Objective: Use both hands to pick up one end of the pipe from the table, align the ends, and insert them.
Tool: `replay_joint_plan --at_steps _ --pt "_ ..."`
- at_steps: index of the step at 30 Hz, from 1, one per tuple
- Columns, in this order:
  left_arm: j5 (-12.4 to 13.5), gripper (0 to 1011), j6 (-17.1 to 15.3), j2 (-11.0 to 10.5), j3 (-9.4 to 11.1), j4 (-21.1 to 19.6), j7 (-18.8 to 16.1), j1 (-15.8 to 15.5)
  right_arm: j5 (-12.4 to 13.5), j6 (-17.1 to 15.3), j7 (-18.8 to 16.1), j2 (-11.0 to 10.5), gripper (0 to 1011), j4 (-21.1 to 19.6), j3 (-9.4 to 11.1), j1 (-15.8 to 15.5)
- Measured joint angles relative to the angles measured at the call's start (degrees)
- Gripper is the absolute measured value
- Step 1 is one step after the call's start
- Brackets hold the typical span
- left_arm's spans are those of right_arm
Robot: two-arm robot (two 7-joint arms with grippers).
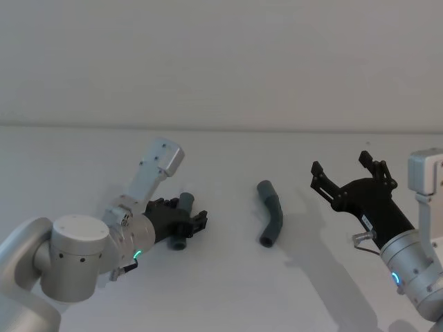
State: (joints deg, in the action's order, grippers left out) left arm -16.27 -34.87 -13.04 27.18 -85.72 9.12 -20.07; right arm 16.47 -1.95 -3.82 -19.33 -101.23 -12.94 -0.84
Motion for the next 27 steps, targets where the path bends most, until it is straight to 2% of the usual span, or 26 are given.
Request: replay_joint_plan --at_steps 27 --pt "0.0 516 0.1 0.3 0.0 0.4 0.1 0.0 0.0 0.0 0.0 0.0 1003 0.0 0.0 0.0"
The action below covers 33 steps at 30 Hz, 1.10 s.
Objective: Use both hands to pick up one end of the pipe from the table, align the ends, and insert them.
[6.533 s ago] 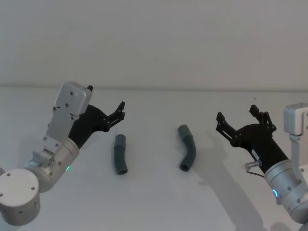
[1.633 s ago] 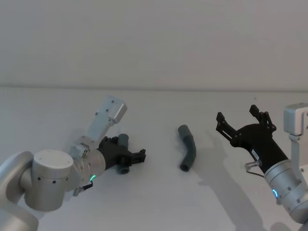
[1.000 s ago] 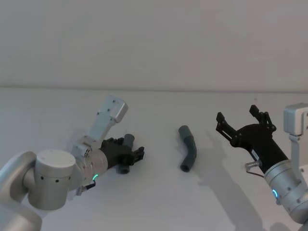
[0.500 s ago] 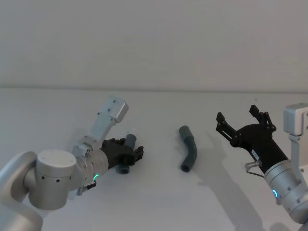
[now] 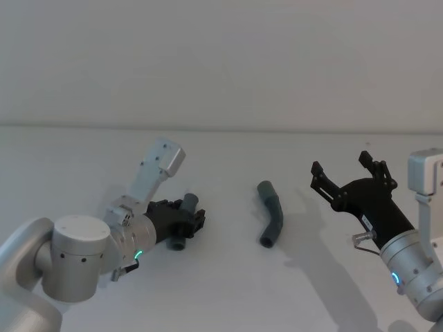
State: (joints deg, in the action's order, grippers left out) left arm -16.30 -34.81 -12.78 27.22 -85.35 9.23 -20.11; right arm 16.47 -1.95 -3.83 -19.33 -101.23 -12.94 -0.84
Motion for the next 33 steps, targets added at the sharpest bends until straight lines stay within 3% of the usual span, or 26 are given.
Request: replay_joint_plan --at_steps 19,33 --pt "0.0 393 0.0 0.0 0.1 0.1 0.0 0.0 0.0 0.0 0.0 0.0 1003 0.0 0.0 0.0" --pt "0.0 380 0.0 0.0 0.1 0.1 0.0 0.0 -0.3 -1.6 -0.2 0.3 1003 0.2 -0.5 0.6"
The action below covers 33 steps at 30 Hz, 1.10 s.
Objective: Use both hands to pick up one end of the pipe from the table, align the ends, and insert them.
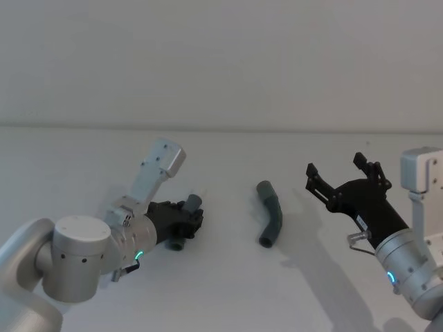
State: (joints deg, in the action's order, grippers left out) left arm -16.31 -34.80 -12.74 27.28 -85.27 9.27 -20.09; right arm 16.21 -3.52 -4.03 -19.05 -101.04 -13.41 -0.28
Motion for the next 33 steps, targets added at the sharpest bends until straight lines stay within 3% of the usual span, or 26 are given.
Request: replay_joint_plan --at_steps 4,19,33 --pt "0.0 380 0.0 0.0 0.0 0.0 0.0 0.0 -0.2 -1.6 0.0 0.2 1003 0.0 -0.4 0.4" --pt "0.0 380 0.0 0.0 0.0 0.0 0.0 0.0 -0.8 -13.5 0.4 1.0 1003 -1.8 -2.3 2.0" --pt "0.0 379 0.0 0.0 0.0 0.0 0.0 0.0 -1.4 -21.3 -0.5 0.8 1003 -2.9 -4.0 3.4"
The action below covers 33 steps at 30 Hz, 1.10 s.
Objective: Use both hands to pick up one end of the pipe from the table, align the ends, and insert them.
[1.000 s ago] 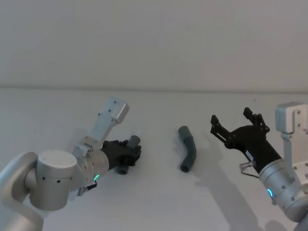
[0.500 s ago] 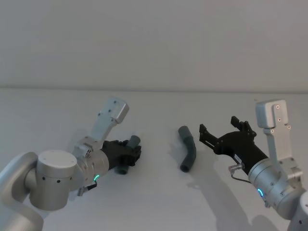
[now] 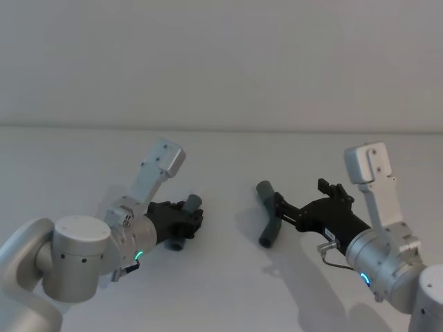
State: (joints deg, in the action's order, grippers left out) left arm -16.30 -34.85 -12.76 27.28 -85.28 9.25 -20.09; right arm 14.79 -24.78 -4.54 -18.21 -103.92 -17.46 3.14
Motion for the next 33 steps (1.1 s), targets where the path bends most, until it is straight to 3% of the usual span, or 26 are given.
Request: replay_joint_plan --at_steps 7,20,33 --pt "0.0 379 0.0 0.0 0.0 0.0 0.0 0.0 -0.3 -2.7 0.0 0.9 1003 0.1 -0.6 0.9" --pt "0.0 379 0.0 0.0 0.0 0.0 0.0 0.0 -0.9 -7.1 2.6 4.8 1003 2.2 -1.2 2.5" --pt "0.0 379 0.0 0.0 0.0 0.0 0.0 0.0 -2.4 -8.9 5.2 8.1 1003 5.4 -1.9 4.2"
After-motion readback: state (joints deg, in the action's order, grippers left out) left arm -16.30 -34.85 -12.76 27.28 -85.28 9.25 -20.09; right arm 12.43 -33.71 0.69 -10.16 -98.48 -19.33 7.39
